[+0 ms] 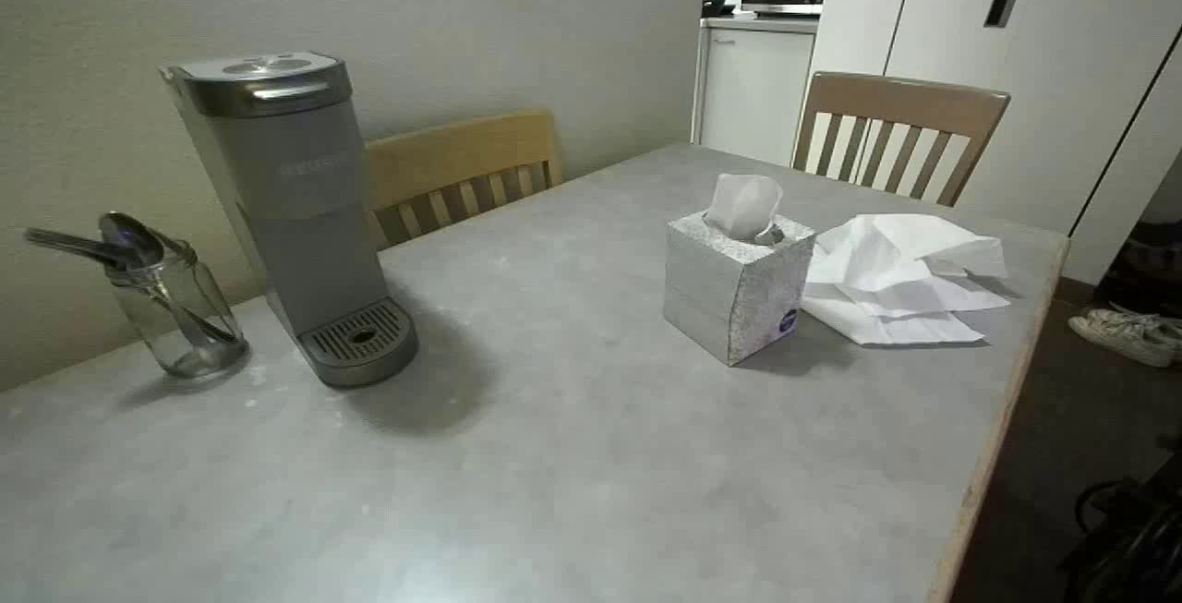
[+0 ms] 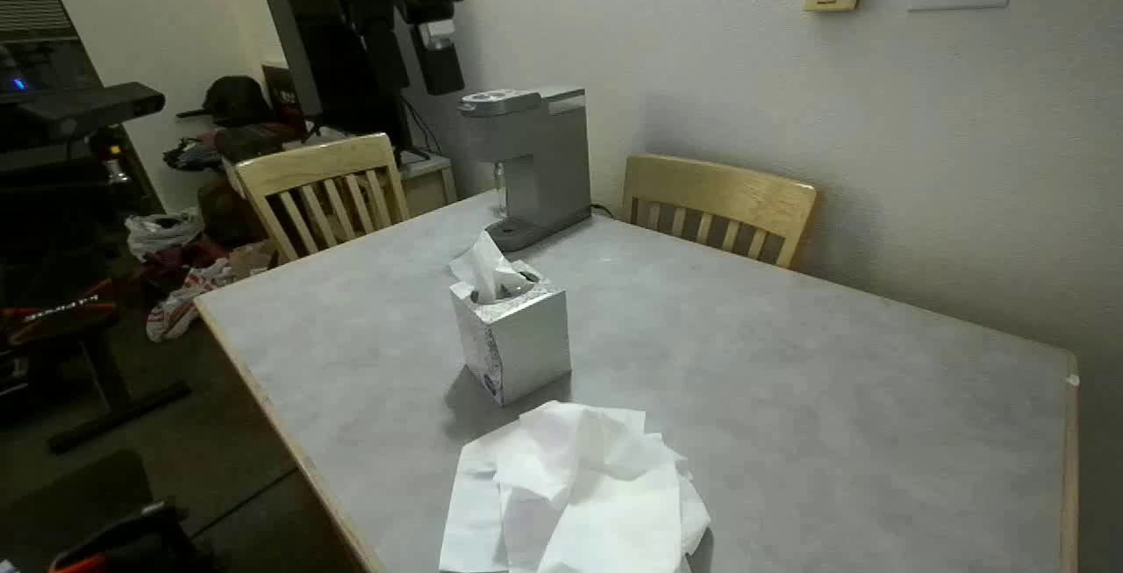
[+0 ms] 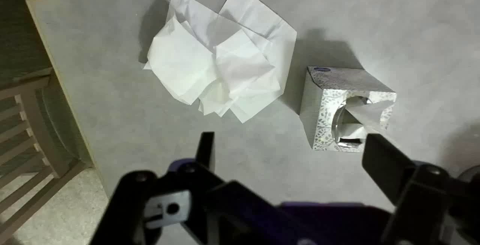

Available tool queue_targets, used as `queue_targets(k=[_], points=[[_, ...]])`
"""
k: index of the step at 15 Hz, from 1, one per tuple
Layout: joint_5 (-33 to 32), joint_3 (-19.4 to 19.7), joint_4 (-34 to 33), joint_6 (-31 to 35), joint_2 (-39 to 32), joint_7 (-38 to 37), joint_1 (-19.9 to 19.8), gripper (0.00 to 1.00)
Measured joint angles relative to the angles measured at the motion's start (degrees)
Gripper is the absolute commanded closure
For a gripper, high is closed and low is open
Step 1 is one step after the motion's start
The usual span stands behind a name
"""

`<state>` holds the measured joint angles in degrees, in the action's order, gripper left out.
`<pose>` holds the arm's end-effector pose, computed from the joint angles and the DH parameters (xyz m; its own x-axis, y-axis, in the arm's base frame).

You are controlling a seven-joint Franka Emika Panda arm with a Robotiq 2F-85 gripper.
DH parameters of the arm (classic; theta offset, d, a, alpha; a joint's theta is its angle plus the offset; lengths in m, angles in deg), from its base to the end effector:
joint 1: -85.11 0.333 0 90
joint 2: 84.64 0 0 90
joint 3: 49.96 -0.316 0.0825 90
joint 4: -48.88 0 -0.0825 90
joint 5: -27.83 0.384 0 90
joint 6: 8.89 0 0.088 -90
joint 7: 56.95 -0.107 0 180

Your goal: Remove a tissue from the box

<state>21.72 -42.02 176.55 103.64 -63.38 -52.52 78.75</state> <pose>0.4366 -0.1242 0.5293 0.9871 -0.1258 0.0989 -0.1321 -0.9894 0.0599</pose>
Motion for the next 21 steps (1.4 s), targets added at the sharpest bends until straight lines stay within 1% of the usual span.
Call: queue_targets(k=[13, 17, 21], points=[[0.1, -0.05, 0.04, 0.35, 0.0, -0.04, 0.06, 0.0], [0.92, -0.18, 0.21, 3.12, -0.44, -0.04, 0.56, 0.0], [3.62, -0.21, 0.09, 6.28, -2.81, 0.15, 2.02, 0.0]])
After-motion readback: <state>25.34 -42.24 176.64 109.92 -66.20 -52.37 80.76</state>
